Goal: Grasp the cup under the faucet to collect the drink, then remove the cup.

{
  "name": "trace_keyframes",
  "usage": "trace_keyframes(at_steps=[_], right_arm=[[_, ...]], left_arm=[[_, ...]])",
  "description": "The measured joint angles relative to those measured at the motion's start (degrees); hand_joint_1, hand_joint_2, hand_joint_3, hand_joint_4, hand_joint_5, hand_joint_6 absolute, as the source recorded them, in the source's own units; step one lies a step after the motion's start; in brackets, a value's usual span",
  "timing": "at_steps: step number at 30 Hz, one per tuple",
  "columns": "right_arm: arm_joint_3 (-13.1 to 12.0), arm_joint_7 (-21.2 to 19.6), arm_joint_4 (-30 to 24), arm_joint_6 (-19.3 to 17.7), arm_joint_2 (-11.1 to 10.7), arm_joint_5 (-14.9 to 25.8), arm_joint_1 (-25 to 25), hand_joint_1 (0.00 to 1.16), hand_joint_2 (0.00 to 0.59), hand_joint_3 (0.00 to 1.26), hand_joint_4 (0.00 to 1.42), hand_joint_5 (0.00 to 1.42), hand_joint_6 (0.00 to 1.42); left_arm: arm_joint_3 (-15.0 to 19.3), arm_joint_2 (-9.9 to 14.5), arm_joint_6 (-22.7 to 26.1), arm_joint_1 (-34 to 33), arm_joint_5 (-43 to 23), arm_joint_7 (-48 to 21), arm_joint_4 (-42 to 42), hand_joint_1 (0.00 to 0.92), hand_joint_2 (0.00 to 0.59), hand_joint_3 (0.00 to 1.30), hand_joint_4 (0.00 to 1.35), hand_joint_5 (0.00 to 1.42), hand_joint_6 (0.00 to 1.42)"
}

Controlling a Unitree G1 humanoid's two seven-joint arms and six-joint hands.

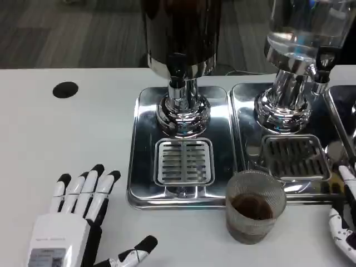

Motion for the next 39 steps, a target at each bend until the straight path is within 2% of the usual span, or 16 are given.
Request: trace_keyframes(at_steps=[5,17,39], right_arm=[[1.67,-0.82,0.52,-0.04,-1.02,0.18,-0.46,0.00,0.575,0.11,0.00,0.00,0.00],[3.27,-1.16,0.23,0.34,-1.04,0.84,-0.27,0.00,0.576,0.12,0.00,0.00,0.00],[4.36,-1.89,-3.50,0.86,-1.31,1.17,1.54,0.00,0.569,0.13,0.00,0.00,0.00]], left_arm=[[-0.10,-0.03,0.14,0.10,0.02,0.09,0.08,0.000,0.150,0.13,0.00,0.09,0.01],[-0.10,-0.32,0.14,0.64,-0.07,0.45,0.47,0.000,0.148,0.17,0.00,0.09,0.02],[0.26,-1.54,0.43,1.76,-0.28,1.71,0.44,0.000,0.145,0.18,0.00,0.10,0.02]])
